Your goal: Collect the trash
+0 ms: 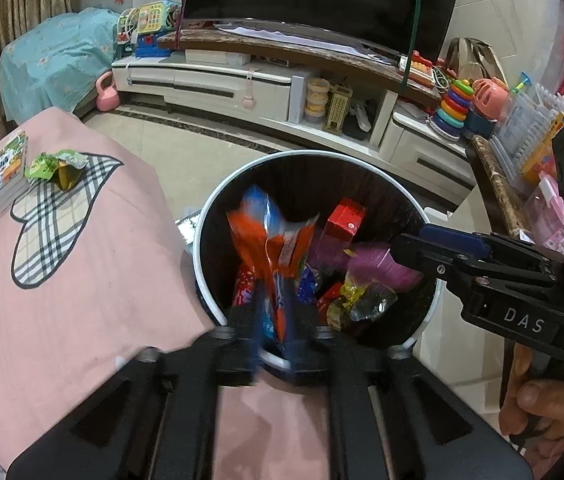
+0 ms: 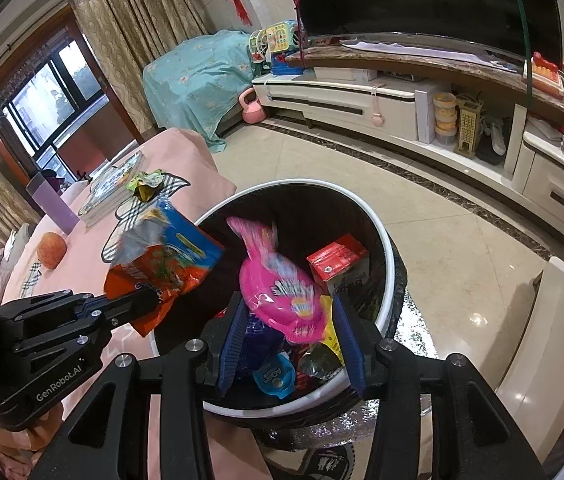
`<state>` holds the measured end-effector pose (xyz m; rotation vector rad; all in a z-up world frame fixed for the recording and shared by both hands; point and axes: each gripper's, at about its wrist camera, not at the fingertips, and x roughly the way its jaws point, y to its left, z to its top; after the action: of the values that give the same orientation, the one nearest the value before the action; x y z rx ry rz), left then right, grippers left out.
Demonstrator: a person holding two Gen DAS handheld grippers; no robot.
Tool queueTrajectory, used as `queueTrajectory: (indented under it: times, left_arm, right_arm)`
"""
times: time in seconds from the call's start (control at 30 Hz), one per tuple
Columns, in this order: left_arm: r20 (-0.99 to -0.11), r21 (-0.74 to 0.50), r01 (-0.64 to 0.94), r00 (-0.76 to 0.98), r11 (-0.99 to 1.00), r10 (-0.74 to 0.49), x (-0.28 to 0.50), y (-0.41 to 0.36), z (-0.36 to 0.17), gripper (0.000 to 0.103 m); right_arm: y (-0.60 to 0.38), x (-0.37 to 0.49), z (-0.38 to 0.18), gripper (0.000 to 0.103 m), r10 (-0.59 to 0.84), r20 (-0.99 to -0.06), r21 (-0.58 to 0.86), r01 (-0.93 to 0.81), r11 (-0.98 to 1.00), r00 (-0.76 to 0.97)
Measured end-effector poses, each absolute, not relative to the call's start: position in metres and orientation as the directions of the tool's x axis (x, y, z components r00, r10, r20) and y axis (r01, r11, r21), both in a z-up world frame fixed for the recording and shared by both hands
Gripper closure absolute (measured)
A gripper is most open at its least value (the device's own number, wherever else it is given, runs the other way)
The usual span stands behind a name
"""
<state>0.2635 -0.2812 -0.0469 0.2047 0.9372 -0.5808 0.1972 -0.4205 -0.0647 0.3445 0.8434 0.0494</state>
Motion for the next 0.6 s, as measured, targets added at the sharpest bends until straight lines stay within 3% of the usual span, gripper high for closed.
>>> queueTrajectory:
  times: [0.03, 0.07, 0.33, 0.47, 0.6]
  left_arm:
    - [-0.802, -0.079, 0.546, 0.462, 0.834, -0.379, 0.263, -0.279, -0.046, 0.062]
    - [-0.794, -0.073, 0.541, 0.477, 0.838, -0.377, 0.261, -0.277, -0.044, 0.054]
    - [-0.774, -0.091, 0.512, 0.503, 0.854, -0.384, 0.256, -0.254, -0.038, 0.053]
    - [-0.768, -0.120, 0.481, 0.510, 0.869, -0.388, 0.248, -0.237, -0.039, 0.043]
    - [-0.756, -0.146, 0.439, 0.529, 0.887, -0.386, 0.233, -0.214, -0.042, 0.034]
  right_arm:
    - [-0.422, 0.197, -0.064, 0.056, 0.181, -0.722, 0.323, 0.093, 0.942, 0.667]
    - [-0.422, 0.197, -0.064, 0.053, 0.181, -0.721, 0.324, 0.094, 0.941, 0.669]
    - [-0.422, 0.187, -0.058, 0.044, 0.179, -0.700, 0.345, 0.108, 0.932, 0.691]
    - [-0.416, 0.175, -0.051, 0.024, 0.177, -0.675, 0.359, 0.109, 0.927, 0.716]
    - [-0.408, 0.156, -0.044, 0.012, 0.170, -0.645, 0.369, 0.110, 0.923, 0.745]
